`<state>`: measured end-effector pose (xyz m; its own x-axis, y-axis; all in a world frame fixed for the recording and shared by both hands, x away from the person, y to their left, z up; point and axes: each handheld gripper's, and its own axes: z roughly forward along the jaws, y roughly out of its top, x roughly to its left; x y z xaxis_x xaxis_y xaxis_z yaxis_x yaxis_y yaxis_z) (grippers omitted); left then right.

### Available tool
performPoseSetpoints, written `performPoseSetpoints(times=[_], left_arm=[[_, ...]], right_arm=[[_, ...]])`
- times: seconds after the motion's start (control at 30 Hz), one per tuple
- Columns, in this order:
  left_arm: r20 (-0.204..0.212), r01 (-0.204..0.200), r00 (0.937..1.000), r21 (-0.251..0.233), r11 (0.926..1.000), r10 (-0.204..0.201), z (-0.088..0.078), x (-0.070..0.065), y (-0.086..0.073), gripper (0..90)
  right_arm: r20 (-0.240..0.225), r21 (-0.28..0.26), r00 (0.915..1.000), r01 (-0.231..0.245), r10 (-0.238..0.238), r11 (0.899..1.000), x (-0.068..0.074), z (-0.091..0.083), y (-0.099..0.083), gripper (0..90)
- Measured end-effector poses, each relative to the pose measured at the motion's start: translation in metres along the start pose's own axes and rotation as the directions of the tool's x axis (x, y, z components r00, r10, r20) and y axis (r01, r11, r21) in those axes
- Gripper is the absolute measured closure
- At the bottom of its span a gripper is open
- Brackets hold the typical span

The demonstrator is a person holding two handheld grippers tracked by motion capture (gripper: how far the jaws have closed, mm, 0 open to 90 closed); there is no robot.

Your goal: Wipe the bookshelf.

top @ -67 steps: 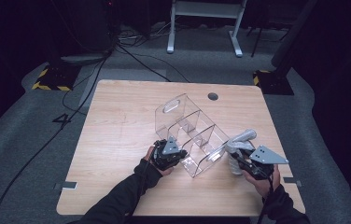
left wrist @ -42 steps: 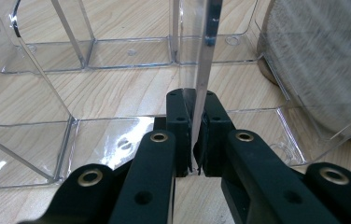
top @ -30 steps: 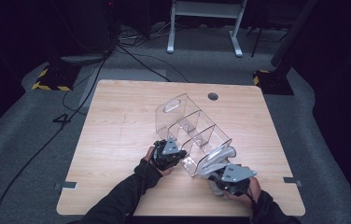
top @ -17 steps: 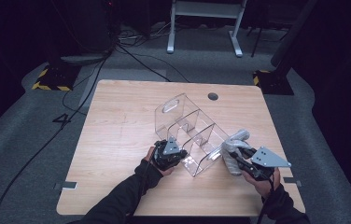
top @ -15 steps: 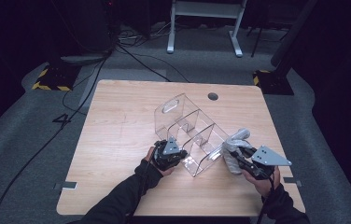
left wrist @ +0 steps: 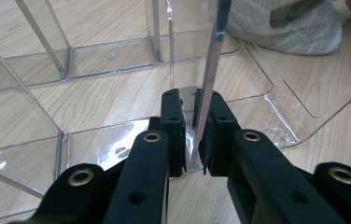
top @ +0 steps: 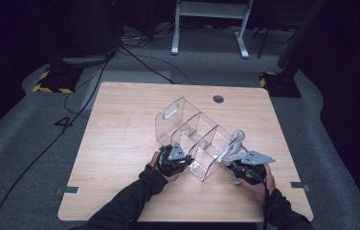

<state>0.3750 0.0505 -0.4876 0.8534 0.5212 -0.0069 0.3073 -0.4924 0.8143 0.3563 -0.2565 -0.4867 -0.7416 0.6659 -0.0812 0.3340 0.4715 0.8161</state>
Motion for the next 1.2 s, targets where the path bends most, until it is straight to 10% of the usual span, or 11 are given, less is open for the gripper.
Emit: performPoseSetpoints(times=[0.33, 0.47, 0.6, 0.77, 0.9, 1.03, 1.2], left_arm=[[-0.010, -0.009, 0.9999, 0.032, 0.9994, 0.010, 0.007, -0.003, -0.003, 80.0], [-0.015, -0.012, 0.9998, 0.032, 0.9994, 0.013, 0.006, -0.003, -0.003, 80.3], [-0.008, -0.006, 0.9999, 0.031, 0.9995, 0.007, 0.006, -0.003, -0.003, 80.8], [0.000, -0.006, 1.0000, 0.035, 0.9994, 0.006, 0.006, -0.001, -0.003, 81.1], [0.003, 0.002, 1.0000, 0.029, 0.9996, -0.003, 0.006, 0.000, -0.003, 81.2], [0.002, 0.000, 1.0000, 0.028, 0.9996, 0.000, 0.007, 0.000, -0.002, 81.2], [-0.001, -0.008, 1.0000, 0.032, 0.9994, 0.008, 0.007, 0.000, -0.002, 81.3]], right_arm=[[-0.099, -0.137, 0.9820, 0.147, -0.161, 0.980, 0.036, -0.033, 0.025, 74.8], [-0.153, -0.183, 0.9617, 0.198, -0.227, 0.963, 0.058, -0.039, 0.036, 74.9], [-0.225, -0.122, 0.9310, 0.266, -0.288, 0.956, 0.076, -0.021, 0.026, 75.0], [-0.252, -0.048, 0.9173, 0.307, -0.309, 0.951, 0.078, -0.002, 0.013, 75.0], [-0.199, -0.134, 0.9245, 0.303, -0.325, 0.944, 0.075, -0.021, 0.025, 75.0], [-0.106, -0.255, 0.9552, 0.243, -0.276, 0.936, 0.061, -0.048, 0.041, 74.9], [-0.020, -0.262, 0.9738, 0.213, -0.227, 0.941, 0.046, -0.054, 0.041, 74.7]])
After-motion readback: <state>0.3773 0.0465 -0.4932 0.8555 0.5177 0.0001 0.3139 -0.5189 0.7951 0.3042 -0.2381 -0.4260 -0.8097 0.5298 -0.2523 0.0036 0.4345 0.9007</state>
